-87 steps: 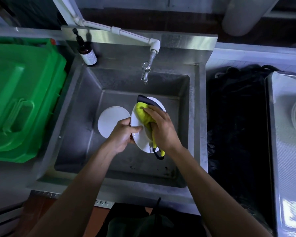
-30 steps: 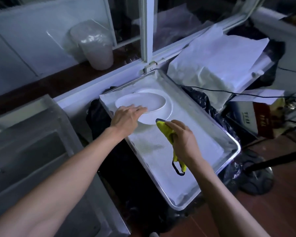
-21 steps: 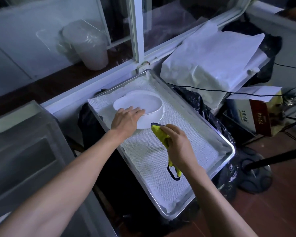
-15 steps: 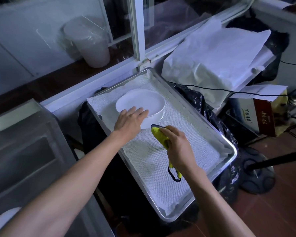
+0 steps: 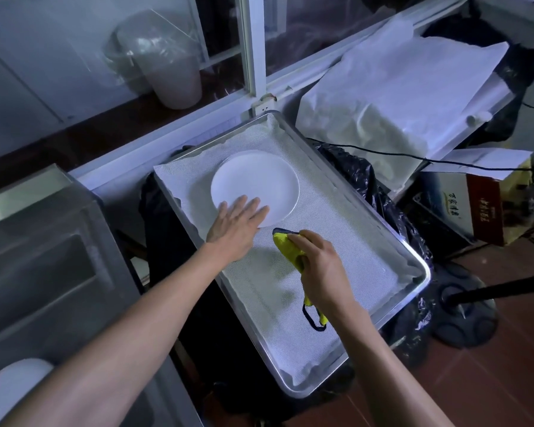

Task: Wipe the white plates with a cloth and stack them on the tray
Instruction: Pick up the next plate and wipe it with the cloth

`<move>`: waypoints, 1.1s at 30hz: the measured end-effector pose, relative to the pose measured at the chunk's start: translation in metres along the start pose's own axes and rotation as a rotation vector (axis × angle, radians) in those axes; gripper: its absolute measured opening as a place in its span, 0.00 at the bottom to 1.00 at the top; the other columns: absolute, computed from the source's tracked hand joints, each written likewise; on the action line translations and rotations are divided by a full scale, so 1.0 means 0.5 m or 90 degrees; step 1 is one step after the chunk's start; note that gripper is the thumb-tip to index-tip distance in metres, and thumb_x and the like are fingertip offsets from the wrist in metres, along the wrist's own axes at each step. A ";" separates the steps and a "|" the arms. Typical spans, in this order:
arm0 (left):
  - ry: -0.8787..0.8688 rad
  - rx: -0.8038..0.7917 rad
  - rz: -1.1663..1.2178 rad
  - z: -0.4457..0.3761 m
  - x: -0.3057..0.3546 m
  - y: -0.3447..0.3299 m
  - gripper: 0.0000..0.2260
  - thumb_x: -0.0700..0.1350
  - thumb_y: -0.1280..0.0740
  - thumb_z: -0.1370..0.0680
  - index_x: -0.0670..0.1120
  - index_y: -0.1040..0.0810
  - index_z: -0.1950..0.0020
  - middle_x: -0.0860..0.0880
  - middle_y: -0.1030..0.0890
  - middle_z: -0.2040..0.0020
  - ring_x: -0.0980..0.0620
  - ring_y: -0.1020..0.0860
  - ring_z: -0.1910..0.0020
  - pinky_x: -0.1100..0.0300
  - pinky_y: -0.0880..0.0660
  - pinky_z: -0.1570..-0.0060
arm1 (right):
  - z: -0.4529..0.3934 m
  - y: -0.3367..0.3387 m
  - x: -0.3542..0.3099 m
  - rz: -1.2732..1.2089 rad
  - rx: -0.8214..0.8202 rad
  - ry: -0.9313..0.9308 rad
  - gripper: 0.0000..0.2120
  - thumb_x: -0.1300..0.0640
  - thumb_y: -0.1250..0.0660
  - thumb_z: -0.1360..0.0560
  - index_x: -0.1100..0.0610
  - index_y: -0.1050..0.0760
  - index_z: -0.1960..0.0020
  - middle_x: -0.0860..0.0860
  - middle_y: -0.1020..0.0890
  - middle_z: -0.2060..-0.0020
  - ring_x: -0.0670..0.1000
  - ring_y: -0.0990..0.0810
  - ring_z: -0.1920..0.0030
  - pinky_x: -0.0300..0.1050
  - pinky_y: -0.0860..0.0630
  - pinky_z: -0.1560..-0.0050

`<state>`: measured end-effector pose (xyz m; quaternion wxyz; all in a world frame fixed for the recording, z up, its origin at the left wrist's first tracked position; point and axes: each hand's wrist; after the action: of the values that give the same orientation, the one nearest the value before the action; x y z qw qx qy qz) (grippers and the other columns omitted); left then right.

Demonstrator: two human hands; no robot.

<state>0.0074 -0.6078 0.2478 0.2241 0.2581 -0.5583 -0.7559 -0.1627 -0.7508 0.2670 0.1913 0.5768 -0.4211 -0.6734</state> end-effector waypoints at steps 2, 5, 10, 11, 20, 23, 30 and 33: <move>0.001 0.006 0.016 0.001 -0.002 -0.002 0.27 0.47 0.44 0.15 0.52 0.50 0.17 0.49 0.49 0.17 0.44 0.51 0.18 0.37 0.45 0.24 | 0.000 -0.002 0.000 -0.003 -0.009 -0.001 0.30 0.75 0.39 0.30 0.53 0.23 0.33 0.51 0.23 0.37 0.60 0.24 0.44 0.54 0.25 0.45; 0.008 0.013 0.046 0.004 -0.004 -0.003 0.24 0.49 0.45 0.14 0.51 0.44 0.18 0.49 0.44 0.17 0.45 0.48 0.19 0.41 0.44 0.24 | -0.001 -0.001 -0.002 -0.005 -0.012 0.002 0.31 0.75 0.39 0.30 0.53 0.23 0.32 0.51 0.23 0.37 0.60 0.24 0.44 0.55 0.25 0.46; 0.040 0.048 0.102 0.051 -0.028 -0.009 0.22 0.49 0.44 0.15 0.50 0.36 0.20 0.49 0.37 0.20 0.46 0.42 0.20 0.44 0.41 0.25 | -0.007 -0.004 -0.034 -0.014 -0.006 0.031 0.32 0.76 0.42 0.31 0.55 0.23 0.32 0.51 0.22 0.38 0.61 0.25 0.46 0.55 0.25 0.49; 0.047 0.062 0.119 0.070 -0.037 -0.012 0.22 0.49 0.42 0.15 0.49 0.34 0.21 0.48 0.35 0.20 0.45 0.41 0.20 0.42 0.39 0.26 | -0.011 -0.006 -0.045 -0.019 -0.002 0.040 0.32 0.77 0.42 0.31 0.54 0.23 0.32 0.51 0.22 0.39 0.61 0.25 0.47 0.54 0.25 0.49; 0.213 0.120 0.217 0.325 -0.159 -0.067 0.18 0.44 0.30 0.22 0.44 0.21 0.32 0.44 0.20 0.34 0.40 0.24 0.32 0.40 0.25 0.39 | -0.030 -0.104 -0.238 -0.034 -0.022 0.176 0.33 0.75 0.42 0.34 0.53 0.23 0.34 0.49 0.22 0.44 0.60 0.24 0.50 0.50 0.25 0.52; 0.266 0.097 0.247 0.431 -0.214 -0.107 0.18 0.44 0.35 0.19 0.44 0.23 0.29 0.43 0.20 0.34 0.39 0.24 0.33 0.44 0.26 0.39 | -0.015 -0.177 -0.331 -0.037 -0.066 0.226 0.34 0.75 0.42 0.34 0.52 0.23 0.33 0.49 0.22 0.41 0.60 0.23 0.47 0.52 0.23 0.48; 0.398 -0.003 0.252 0.713 -0.348 -0.234 0.20 0.48 0.42 0.16 0.50 0.31 0.24 0.47 0.25 0.29 0.45 0.27 0.31 0.50 0.29 0.35 | 0.078 -0.377 -0.563 -0.071 -0.168 0.348 0.25 0.59 0.48 0.25 0.56 0.23 0.33 0.54 0.22 0.38 0.64 0.23 0.45 0.58 0.22 0.50; 0.436 0.016 0.297 0.835 -0.402 -0.302 0.19 0.46 0.39 0.18 0.49 0.28 0.27 0.46 0.22 0.34 0.43 0.24 0.36 0.50 0.25 0.41 | 0.123 -0.476 -0.649 -0.066 -0.232 0.361 0.26 0.67 0.45 0.27 0.56 0.23 0.33 0.55 0.22 0.37 0.63 0.23 0.42 0.58 0.22 0.47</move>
<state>-0.1134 -0.1360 0.2329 0.5593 0.3638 -0.5040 -0.5485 -0.0811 -0.3522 0.2783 0.3663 0.7180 -0.1941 -0.5591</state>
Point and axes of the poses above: each hand's wrist, its own z-axis away from the middle knuckle, its own y-axis out of the back of the hand, x = y × z
